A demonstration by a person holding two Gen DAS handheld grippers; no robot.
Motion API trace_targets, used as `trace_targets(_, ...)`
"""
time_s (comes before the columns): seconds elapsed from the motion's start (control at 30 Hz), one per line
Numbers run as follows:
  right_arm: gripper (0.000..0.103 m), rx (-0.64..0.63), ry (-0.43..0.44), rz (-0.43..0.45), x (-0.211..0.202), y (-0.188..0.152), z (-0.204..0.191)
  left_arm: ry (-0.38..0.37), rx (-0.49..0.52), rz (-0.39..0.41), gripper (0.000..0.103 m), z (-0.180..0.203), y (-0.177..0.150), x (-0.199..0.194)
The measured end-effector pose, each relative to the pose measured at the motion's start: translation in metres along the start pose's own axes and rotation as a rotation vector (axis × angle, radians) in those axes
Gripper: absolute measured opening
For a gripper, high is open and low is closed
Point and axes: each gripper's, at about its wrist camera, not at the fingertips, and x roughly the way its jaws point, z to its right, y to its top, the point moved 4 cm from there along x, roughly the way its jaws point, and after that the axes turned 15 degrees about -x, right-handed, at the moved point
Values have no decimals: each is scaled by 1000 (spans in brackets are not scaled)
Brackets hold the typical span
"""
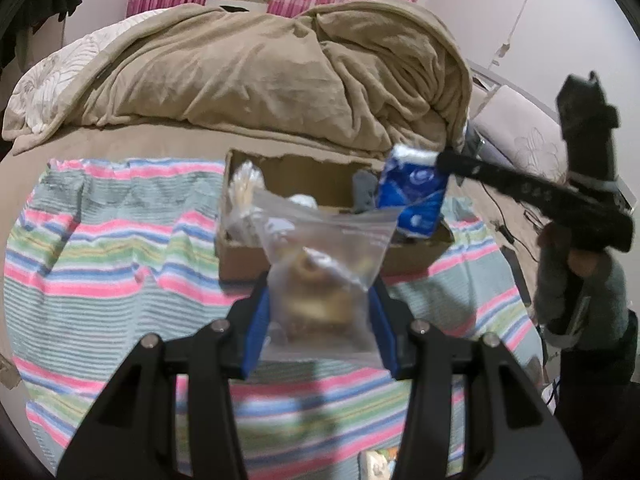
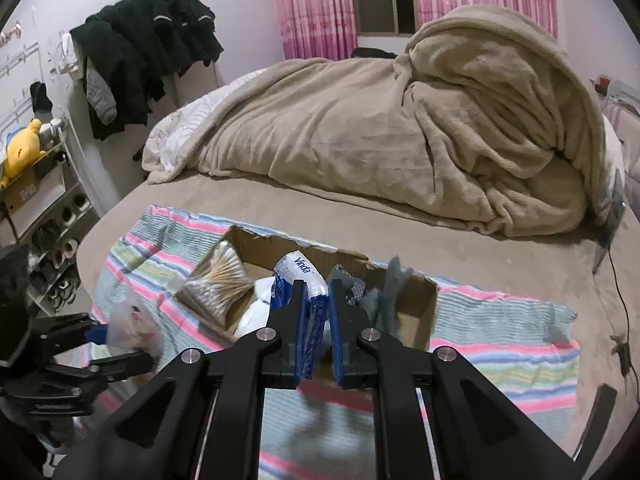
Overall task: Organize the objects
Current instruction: 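Place the snack bag and blue tissue pack into the box, open both tools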
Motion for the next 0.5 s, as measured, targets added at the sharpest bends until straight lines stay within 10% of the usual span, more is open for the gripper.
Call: trace_targets(0.5, 12, 15, 74, -118, 84, -24, 3, -7, -5, 13, 47, 4, 26, 19)
